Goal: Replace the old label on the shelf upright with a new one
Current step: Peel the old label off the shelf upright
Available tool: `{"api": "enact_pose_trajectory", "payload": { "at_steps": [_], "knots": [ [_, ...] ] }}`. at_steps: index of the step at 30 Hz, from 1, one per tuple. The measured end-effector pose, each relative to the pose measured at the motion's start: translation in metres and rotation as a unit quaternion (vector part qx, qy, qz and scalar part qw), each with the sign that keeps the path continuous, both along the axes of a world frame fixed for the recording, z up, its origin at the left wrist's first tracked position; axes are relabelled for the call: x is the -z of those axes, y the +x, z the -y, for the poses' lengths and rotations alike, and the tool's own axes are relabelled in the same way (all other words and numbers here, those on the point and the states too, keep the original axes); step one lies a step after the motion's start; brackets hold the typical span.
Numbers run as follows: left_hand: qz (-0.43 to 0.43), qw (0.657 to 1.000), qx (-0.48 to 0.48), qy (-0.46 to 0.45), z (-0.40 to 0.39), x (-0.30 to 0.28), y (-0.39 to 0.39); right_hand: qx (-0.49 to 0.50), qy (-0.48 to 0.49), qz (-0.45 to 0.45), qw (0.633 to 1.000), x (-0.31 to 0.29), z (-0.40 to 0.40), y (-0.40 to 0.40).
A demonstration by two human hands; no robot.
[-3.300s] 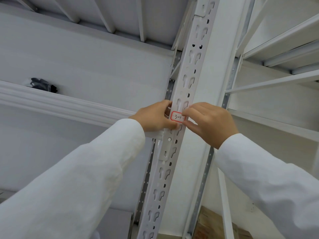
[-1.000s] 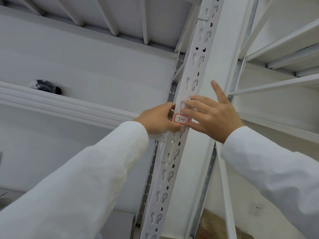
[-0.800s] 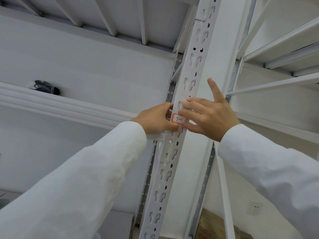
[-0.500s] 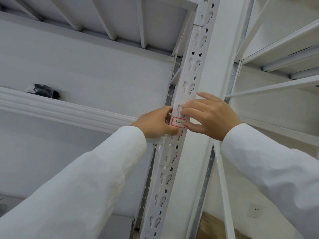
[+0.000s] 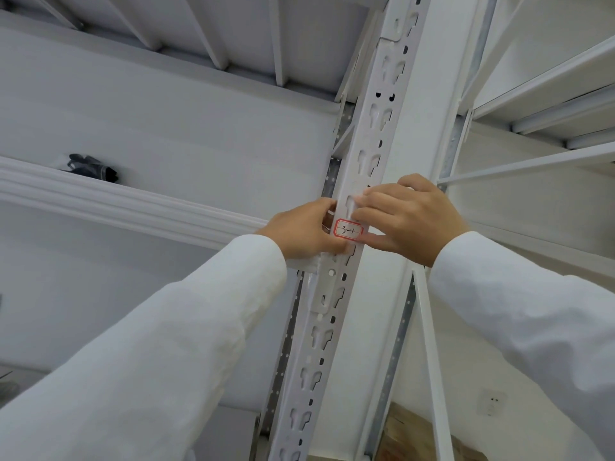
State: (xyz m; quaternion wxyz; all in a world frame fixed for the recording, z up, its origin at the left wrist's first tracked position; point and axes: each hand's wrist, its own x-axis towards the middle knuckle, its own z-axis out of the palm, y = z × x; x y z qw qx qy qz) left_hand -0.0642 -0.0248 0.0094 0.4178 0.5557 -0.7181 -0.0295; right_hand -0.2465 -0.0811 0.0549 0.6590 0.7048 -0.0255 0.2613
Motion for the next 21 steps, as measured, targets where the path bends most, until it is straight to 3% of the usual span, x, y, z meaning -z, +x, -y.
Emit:
{"api": "enact_pose_trajectory", "payload": {
  "at_steps": [5,14,21],
  "knots": [
    [0.001,1.0,-0.006,0.0,0.0,-0.001,0.0,-0.018,-0.042,0.028,0.999,0.0,0.005,0.004],
    [0.001,1.0,0.0,-0.001,0.0,0.0,0.001,-0.015,0.044,-0.035,0.998,-0.005,-0.004,-0.002],
    [-0.002,1.0,0.0,-0.001,0.001,0.0,0.0,-0.004,0.032,-0.01,0.999,0.0,-0.005,-0.002]
  ]
}}
